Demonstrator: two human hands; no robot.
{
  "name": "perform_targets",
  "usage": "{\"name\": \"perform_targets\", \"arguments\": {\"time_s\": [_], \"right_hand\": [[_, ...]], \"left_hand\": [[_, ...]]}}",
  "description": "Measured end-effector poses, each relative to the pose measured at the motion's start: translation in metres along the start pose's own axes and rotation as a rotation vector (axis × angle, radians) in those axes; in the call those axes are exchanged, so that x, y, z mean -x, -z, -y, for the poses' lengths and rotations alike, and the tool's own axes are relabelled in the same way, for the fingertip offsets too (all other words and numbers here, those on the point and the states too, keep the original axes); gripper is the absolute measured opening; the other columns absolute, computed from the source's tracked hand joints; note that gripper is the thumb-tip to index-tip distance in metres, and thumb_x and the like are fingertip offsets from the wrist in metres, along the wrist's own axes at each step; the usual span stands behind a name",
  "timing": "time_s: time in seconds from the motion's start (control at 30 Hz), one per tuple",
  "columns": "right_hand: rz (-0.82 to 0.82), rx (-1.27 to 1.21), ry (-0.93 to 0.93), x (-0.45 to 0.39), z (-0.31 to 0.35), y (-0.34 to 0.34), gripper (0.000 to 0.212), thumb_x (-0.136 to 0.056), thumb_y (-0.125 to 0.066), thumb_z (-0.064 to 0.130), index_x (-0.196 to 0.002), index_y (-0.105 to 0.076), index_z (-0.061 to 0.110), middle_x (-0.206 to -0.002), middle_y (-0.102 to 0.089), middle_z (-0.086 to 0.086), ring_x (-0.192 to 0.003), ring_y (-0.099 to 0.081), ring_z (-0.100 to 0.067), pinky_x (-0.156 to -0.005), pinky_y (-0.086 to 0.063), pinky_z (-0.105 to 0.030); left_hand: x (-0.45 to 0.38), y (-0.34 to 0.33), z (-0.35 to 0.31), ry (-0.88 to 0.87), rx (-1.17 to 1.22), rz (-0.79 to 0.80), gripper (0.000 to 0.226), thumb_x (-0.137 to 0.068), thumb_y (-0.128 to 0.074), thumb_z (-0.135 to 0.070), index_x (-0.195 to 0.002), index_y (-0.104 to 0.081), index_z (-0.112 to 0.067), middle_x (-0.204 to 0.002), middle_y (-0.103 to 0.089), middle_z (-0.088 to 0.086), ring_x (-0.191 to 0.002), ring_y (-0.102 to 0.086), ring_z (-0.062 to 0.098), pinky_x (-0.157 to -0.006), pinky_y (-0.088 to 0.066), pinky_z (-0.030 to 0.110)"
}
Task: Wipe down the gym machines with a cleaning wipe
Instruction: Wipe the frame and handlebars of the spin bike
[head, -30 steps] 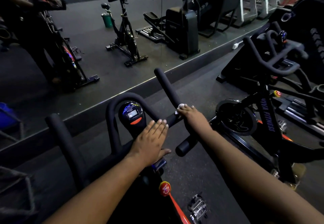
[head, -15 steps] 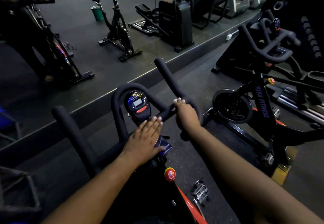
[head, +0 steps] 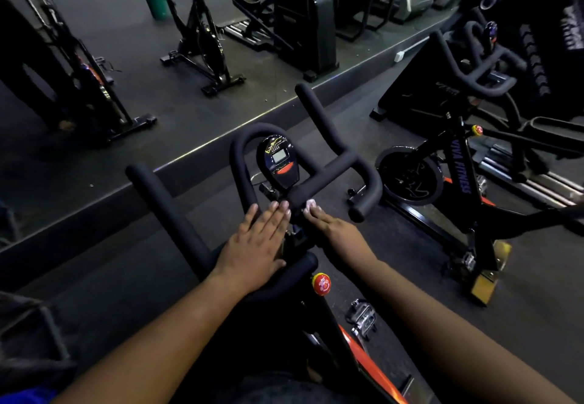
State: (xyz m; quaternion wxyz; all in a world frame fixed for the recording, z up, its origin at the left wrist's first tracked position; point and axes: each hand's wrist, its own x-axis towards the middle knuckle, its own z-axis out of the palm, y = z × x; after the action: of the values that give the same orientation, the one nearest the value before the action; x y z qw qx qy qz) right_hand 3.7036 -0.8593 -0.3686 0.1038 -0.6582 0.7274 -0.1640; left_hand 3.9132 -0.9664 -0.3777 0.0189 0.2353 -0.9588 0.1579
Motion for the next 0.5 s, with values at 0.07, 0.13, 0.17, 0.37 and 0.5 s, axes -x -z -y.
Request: {"name": "perform_targets", "arguments": {"time_s": [0.07, 0.13, 0.17, 0.37, 0.5], "right_hand": [[0.008, 0.046, 0.064, 0.015, -0.005, -0.001, 0.065, -0.090, -0.050, -0.007, -0.149, -0.050, 0.020, -0.160, -0.039, 0.001, -0.147, -0.037, -0.018, -0.114, -0.042, -0.036], [0.027, 0.093, 0.148, 0.024, -0.006, 0.007, 0.061, -0.087, -0.053, -0.008, -0.141, -0.060, 0.017, -0.152, -0.050, -0.002, -0.142, -0.045, -0.020, -0.113, -0.043, -0.035], [0.044, 0.112, 0.185, 0.027, -0.006, 0.013, 0.056, -0.087, -0.052, -0.005, -0.136, -0.064, 0.017, -0.148, -0.055, -0.003, -0.138, -0.050, -0.020, -0.110, -0.046, -0.036], [0.047, 0.144, 0.082, -0.002, 0.000, 0.033, 0.058, -0.091, -0.051, -0.002, -0.145, -0.055, 0.018, -0.155, -0.047, -0.003, -0.140, -0.048, -0.023, -0.112, -0.044, -0.037], [0.058, 0.128, 0.077, 0.013, 0.008, 0.009, 0.062, -0.090, -0.051, -0.008, -0.147, -0.053, 0.015, -0.158, -0.042, -0.007, -0.145, -0.040, -0.024, -0.116, -0.040, -0.040]], "left_hand": [[0.001, 0.001, -0.001, -0.004, 0.026, 0.008, 0.109, -0.089, -0.053, -0.067, -0.161, 0.001, -0.003, -0.167, 0.013, 0.015, -0.154, 0.011, 0.025, -0.126, 0.005, 0.053], [-0.001, 0.002, -0.002, -0.006, 0.047, 0.010, 0.108, -0.092, -0.049, -0.067, -0.160, 0.005, -0.003, -0.167, 0.017, 0.014, -0.155, 0.012, 0.025, -0.125, 0.007, 0.053], [-0.001, 0.003, -0.002, -0.008, 0.062, 0.019, 0.107, -0.093, -0.046, -0.066, -0.160, 0.010, -0.003, -0.166, 0.020, 0.014, -0.156, 0.012, 0.025, -0.125, 0.009, 0.053], [-0.001, 0.008, -0.003, 0.004, 0.065, 0.021, 0.102, -0.098, -0.035, -0.066, -0.156, 0.022, -0.004, -0.162, 0.029, 0.013, -0.156, 0.017, 0.025, -0.121, 0.019, 0.053], [-0.001, 0.012, -0.002, 0.005, 0.059, 0.018, 0.101, -0.098, -0.035, -0.066, -0.156, 0.020, -0.004, -0.165, 0.024, 0.012, -0.156, 0.014, 0.025, -0.122, 0.017, 0.052]]}}
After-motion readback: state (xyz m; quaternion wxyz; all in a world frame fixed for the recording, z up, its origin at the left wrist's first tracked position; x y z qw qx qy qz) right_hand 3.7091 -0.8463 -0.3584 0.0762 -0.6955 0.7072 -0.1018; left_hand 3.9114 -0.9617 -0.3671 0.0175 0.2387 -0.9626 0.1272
